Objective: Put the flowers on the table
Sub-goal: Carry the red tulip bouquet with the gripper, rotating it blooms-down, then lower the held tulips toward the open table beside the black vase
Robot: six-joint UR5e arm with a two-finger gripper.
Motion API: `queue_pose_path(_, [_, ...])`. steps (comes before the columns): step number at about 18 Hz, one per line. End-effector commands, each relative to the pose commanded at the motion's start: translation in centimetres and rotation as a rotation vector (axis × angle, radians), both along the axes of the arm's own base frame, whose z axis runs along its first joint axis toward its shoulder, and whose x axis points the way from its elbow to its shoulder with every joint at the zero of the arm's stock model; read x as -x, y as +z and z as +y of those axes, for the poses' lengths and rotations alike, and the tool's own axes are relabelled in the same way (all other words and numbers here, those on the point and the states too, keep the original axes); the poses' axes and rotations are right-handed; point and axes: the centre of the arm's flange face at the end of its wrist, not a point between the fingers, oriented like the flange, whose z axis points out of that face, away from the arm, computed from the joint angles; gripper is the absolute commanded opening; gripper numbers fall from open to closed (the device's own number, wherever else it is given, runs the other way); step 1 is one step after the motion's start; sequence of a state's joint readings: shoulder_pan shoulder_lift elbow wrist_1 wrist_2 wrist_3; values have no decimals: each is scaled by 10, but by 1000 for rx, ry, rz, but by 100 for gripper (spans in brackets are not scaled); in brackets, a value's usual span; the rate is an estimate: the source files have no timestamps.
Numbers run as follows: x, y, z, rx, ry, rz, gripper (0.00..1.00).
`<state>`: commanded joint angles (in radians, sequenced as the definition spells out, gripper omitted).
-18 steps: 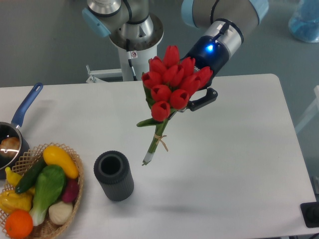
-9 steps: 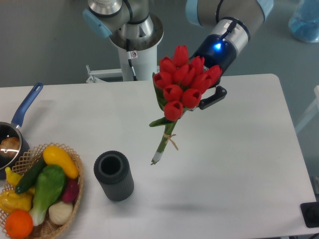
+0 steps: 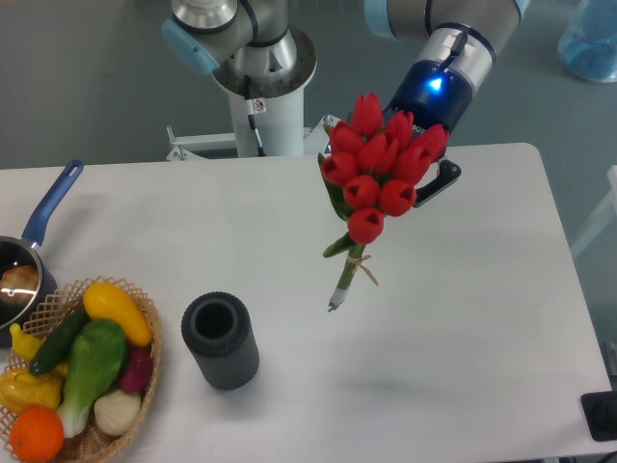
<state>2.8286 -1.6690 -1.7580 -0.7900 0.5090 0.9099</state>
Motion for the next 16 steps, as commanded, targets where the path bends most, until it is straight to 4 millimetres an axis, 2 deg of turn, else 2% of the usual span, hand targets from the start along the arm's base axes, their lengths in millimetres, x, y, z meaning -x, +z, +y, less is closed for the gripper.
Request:
queue_pose_path(5, [12, -4, -14, 94, 85, 22, 39])
queue_pose_path(7, [1, 10, -25, 211, 161, 109, 39])
queue_pose_path(8, [-2, 11, -31, 266, 196, 136, 39])
queue_pose_path(9, [-4, 6, -34, 309, 217, 143, 39])
queue_pose_path(16, [-24, 5, -54, 486, 297, 159, 41])
